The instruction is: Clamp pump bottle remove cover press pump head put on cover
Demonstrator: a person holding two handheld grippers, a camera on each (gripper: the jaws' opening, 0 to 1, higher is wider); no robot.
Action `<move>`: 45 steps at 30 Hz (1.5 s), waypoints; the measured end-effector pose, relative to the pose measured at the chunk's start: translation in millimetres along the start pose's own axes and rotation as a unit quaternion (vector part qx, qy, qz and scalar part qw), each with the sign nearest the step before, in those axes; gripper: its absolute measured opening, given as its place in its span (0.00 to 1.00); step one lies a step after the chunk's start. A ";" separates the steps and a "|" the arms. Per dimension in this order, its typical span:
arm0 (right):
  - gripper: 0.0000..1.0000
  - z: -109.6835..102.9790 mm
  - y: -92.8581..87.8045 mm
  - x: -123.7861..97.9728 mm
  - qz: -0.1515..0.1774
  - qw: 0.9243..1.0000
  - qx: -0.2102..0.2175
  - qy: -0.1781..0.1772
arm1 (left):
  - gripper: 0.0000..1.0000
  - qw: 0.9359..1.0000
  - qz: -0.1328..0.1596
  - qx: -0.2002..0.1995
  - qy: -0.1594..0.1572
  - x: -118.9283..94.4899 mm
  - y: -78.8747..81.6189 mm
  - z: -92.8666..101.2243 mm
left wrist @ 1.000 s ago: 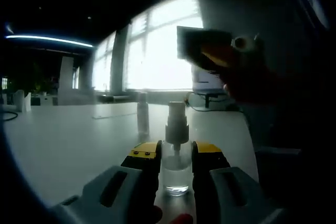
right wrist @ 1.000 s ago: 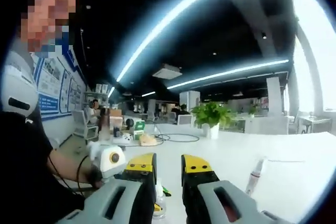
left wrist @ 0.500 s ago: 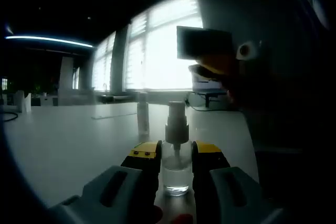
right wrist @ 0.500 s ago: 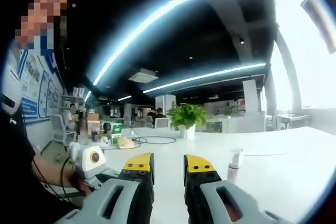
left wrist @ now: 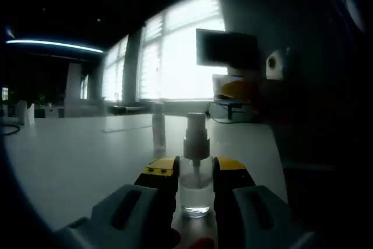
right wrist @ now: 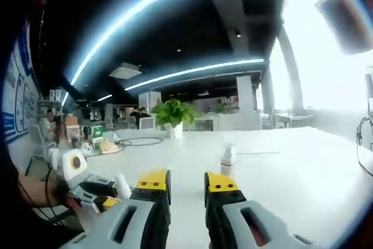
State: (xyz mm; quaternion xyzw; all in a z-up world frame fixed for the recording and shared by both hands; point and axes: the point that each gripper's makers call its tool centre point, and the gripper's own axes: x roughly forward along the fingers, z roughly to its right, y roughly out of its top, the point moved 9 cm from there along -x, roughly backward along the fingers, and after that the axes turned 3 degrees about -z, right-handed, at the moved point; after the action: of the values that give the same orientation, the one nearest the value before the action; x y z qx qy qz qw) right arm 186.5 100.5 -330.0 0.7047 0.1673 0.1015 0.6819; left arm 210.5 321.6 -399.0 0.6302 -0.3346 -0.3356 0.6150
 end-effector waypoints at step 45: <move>0.15 18.5 -57.0 1.1 -0.186 0.981 -0.047 -0.013 | 0.15 1.000 0.000 0.002 0.002 -0.2 -1.1 -1.9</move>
State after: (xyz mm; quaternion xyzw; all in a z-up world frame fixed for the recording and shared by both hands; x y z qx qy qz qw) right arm 188.8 84.6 -387.7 0.6300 0.2815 -0.0290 0.7232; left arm 212.0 322.8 -400.0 0.6320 -0.3339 -0.3341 0.6144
